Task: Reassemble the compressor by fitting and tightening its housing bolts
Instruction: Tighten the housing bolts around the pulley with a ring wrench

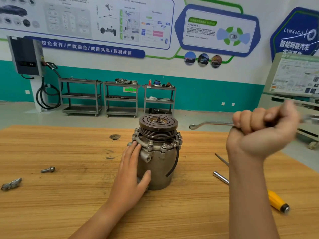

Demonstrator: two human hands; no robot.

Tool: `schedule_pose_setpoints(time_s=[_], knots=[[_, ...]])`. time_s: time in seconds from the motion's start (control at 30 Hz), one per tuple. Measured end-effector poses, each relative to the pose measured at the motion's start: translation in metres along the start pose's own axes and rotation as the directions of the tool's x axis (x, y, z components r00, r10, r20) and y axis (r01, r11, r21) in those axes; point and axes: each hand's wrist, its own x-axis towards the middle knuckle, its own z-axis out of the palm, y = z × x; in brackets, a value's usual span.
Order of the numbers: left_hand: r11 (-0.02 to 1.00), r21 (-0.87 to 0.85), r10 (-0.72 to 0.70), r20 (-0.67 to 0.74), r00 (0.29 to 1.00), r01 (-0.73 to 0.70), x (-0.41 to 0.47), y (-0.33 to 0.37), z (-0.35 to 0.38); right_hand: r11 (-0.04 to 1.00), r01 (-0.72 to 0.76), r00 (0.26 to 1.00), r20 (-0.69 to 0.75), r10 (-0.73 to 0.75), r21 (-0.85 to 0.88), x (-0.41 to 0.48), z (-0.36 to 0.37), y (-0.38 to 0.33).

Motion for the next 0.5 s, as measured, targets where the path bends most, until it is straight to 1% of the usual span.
schedule_pose_setpoints(time_s=[0.1,0.2,0.33,0.4,0.5], knots=[[1.0,0.009,-0.002,-0.008,1.0,0.002,0.001,-0.001,0.0,0.992,-0.124,0.989,-0.082,0.122,-0.011,0.014,-0.015,0.018],[1.0,0.0,-0.003,-0.015,1.0,0.003,0.001,-0.001,0.0,0.97,-0.24,0.961,-0.132,0.242,0.031,0.022,-0.035,0.036],[1.0,0.008,-0.001,-0.005,1.0,0.001,0.001,-0.001,-0.001,0.952,-0.3,0.934,-0.186,0.306,0.061,0.026,-0.053,0.053],[1.0,0.005,-0.001,-0.006,1.0,0.001,0.0,-0.001,-0.001,0.938,-0.338,0.923,-0.166,0.347,0.081,0.031,-0.061,0.058],[1.0,-0.001,0.003,-0.017,1.0,-0.003,0.0,-0.002,0.0,0.899,-0.435,0.895,-0.085,0.439,0.053,0.043,-0.067,0.061]])
